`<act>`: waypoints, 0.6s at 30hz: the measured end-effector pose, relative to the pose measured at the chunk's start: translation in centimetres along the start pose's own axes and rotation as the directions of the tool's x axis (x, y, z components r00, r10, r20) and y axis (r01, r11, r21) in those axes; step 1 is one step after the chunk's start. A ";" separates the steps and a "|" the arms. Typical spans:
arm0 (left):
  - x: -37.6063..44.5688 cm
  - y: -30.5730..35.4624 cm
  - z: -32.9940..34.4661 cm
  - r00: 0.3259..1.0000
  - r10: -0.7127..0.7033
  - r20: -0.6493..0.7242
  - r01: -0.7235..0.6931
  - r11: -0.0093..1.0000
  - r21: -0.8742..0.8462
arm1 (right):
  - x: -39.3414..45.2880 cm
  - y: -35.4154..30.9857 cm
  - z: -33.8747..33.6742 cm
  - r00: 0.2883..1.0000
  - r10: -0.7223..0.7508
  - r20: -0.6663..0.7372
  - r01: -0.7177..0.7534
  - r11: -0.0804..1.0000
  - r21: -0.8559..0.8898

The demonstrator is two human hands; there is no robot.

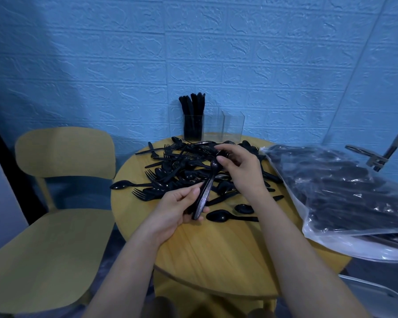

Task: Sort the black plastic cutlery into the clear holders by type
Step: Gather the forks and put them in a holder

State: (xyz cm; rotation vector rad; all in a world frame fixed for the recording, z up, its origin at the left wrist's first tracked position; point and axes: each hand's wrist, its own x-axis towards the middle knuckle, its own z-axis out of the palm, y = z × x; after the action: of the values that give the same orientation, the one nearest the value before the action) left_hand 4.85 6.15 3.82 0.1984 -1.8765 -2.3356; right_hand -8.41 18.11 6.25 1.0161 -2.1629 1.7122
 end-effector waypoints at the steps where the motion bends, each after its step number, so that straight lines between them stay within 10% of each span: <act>1: 0.0 0.0 0.0 1.000 -0.007 0.022 0.007 1.000 0.007 | 0.0 0.0 0.0 1.000 -0.012 -0.002 0.012 1.000 -0.019; 10: 0.2 -0.1 -0.2 0.998 -0.034 0.055 0.034 0.999 0.007 | -0.1 -0.2 -0.2 0.993 -0.115 0.026 0.117 0.985 -0.126; 14: 0.4 -0.2 -0.3 0.999 -0.050 -0.008 0.050 0.997 -0.052 | 0.6 0.0 -2.1 0.987 0.108 0.116 -0.096 0.990 -0.107; 18: 0.6 -0.3 -0.4 0.995 -0.047 -0.087 0.042 0.997 -0.060 | 1.1 1.5 -4.4 0.963 0.226 -0.145 -0.263 0.902 -0.343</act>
State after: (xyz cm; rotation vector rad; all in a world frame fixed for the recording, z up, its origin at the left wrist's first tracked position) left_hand 4.34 5.75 3.47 0.3353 -1.7791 -2.3647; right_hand -11.27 21.84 7.09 0.5684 -2.4952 1.3420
